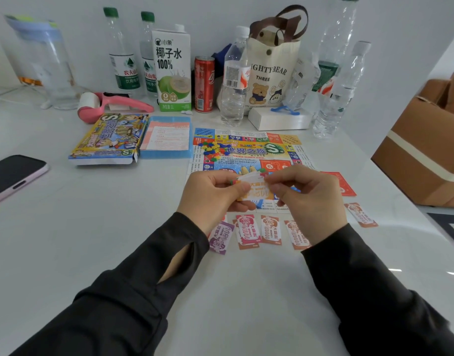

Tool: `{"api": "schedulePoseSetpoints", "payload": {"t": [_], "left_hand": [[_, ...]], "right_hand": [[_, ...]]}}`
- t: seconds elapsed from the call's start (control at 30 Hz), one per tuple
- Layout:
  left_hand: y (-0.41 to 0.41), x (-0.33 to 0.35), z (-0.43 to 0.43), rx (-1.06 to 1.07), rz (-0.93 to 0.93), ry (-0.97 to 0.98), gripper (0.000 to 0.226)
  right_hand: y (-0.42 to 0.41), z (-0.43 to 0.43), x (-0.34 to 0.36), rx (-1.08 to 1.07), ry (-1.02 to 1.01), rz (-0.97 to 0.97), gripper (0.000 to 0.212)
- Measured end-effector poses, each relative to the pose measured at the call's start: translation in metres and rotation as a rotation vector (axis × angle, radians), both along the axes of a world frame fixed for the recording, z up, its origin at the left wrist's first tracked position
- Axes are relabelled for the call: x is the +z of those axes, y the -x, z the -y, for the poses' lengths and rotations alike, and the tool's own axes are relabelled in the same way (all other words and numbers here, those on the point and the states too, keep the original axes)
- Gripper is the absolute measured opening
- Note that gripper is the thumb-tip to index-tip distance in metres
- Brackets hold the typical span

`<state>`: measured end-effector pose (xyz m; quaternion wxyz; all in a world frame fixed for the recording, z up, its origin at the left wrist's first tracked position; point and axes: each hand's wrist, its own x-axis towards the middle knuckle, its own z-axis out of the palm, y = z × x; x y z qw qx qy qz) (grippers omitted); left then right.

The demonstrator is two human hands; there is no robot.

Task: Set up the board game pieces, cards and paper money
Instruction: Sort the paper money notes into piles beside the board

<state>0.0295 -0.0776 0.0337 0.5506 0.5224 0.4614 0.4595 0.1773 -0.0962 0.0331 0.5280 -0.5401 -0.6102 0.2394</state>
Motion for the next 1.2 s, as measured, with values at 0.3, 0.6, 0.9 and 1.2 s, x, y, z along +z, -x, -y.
{"api": "schedulePoseSetpoints", "payload": {"t": [0.3,0.6,0.9,1.2], "left_hand": [[-0.0002,0.0,-0.0006,0.019,0.048,0.054,0.021],[0.004,0.0033,-0.0001,-0.223,-0.069,0.082,0.008],[0.0027,0.0038,0.0012,-0.341,-0.164,0.16,0.029],[0.0009,0.0029,0.0024,-0.217,-0.03,0.165,0.011]], "right_hand": [[0.0,-0.0003,0.0021,0.016,0.031,-0.162,0.019],[-0.0033,-0.0009,0.0027,0.013,0.105,-0.019,0.027],[-0.0019,-0.0006,0.0025,-0.003,0.093,0.006,0.022],[-0.0023,0.0015,0.0076,-0.055,0.174,0.022,0.018]]}}
